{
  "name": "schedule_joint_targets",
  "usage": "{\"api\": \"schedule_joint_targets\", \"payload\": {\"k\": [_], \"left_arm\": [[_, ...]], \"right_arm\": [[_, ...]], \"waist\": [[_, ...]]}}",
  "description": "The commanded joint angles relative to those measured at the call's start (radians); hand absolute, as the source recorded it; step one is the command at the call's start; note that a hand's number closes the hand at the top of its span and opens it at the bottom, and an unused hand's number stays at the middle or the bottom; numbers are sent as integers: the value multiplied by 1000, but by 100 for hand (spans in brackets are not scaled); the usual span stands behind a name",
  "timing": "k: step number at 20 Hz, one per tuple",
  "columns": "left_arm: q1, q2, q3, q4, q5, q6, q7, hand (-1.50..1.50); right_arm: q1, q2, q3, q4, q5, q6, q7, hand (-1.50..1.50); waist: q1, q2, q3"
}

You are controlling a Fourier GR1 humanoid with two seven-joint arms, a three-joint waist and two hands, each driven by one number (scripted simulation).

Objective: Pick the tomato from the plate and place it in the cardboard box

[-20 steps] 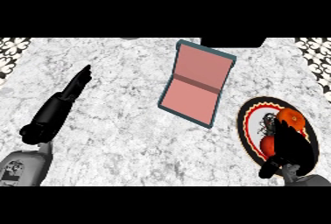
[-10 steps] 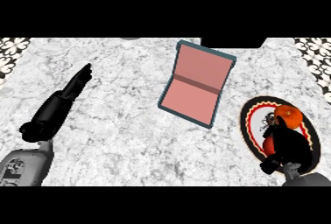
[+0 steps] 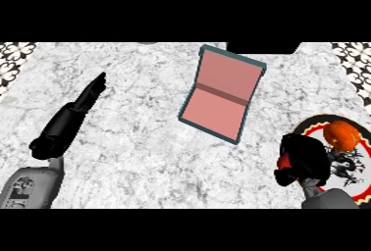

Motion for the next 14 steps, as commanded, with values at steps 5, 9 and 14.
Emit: {"api": "schedule_joint_targets", "payload": {"k": [5,9,14], "left_arm": [[-62,-33,-71,-3,6,-52,-7,0],[-78,-33,-56,31,-6,-34,9,0],[-50,-19,-23,38,-18,-10,-5,0]], "right_arm": [[-263,327,424,-53,12,82,-260,150],[-456,378,526,-22,-22,55,-288,150],[-657,381,609,-21,-149,-32,-159,150]], "waist": [[172,24,2],[112,15,1],[55,4,1]]}}
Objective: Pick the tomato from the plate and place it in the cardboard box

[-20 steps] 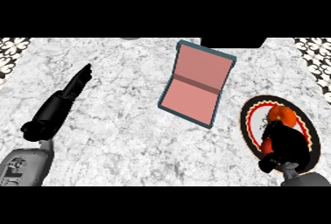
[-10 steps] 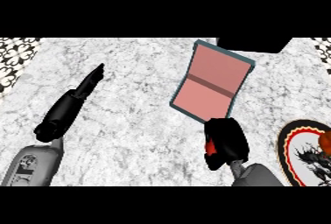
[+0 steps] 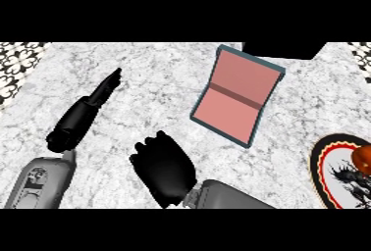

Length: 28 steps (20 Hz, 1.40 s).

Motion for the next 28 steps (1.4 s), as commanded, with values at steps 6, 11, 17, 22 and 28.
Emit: {"api": "schedule_joint_targets", "payload": {"k": [6,11,17,22,28], "left_arm": [[-6,13,39,25,5,4,-3,0],[52,-7,15,-22,-24,27,2,0],[71,38,68,-49,11,-15,2,0],[40,11,65,32,-14,2,-53,0],[45,21,63,-57,-4,-8,8,0]], "right_arm": [[-263,23,-110,-62,-176,-147,309,150],[-381,23,-195,32,-194,-228,454,150],[-346,23,-373,199,-156,-290,303,150],[-384,-28,-406,340,-133,-259,226,150],[-437,-136,-511,519,-308,20,99,150]], "waist": [[-57,-8,-1],[-61,-9,-1],[-80,-8,0],[-86,-6,0],[-73,-5,0]]}}
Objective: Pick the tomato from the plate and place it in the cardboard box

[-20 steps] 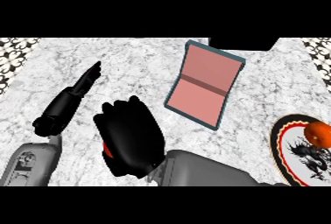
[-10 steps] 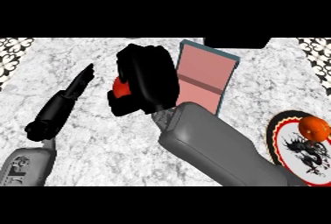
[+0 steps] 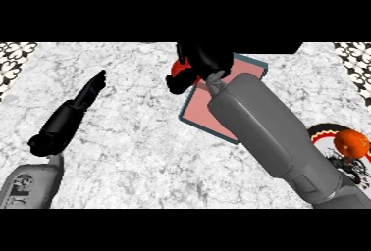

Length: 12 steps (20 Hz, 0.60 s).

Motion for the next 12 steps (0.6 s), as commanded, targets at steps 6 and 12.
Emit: {"api": "schedule_joint_targets", "payload": {"k": [6,12], "left_arm": [[12,22,29,4,17,-32,-18,0],[-16,-33,-3,11,-25,19,0,0]], "right_arm": [[-38,-52,-79,293,-80,208,-208,150],[5,-130,-92,369,-111,368,-368,-150]], "waist": [[11,5,0],[0,4,1]]}}
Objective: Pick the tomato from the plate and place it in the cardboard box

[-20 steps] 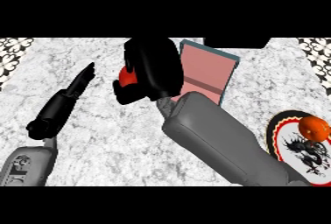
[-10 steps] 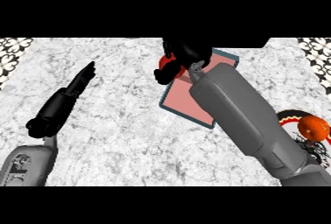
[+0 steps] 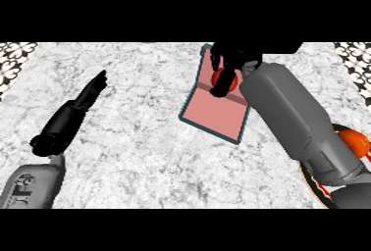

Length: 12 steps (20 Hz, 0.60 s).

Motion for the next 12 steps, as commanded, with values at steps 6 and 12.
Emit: {"api": "schedule_joint_targets", "payload": {"k": [6,12], "left_arm": [[-9,-20,-9,-22,-4,-1,41,0],[28,10,9,-38,-2,-11,11,0]], "right_arm": [[57,-24,-81,18,-69,-22,-346,-150],[66,91,-431,-33,-392,-177,-358,-150]], "waist": [[-6,-1,1],[-2,-3,5]]}}
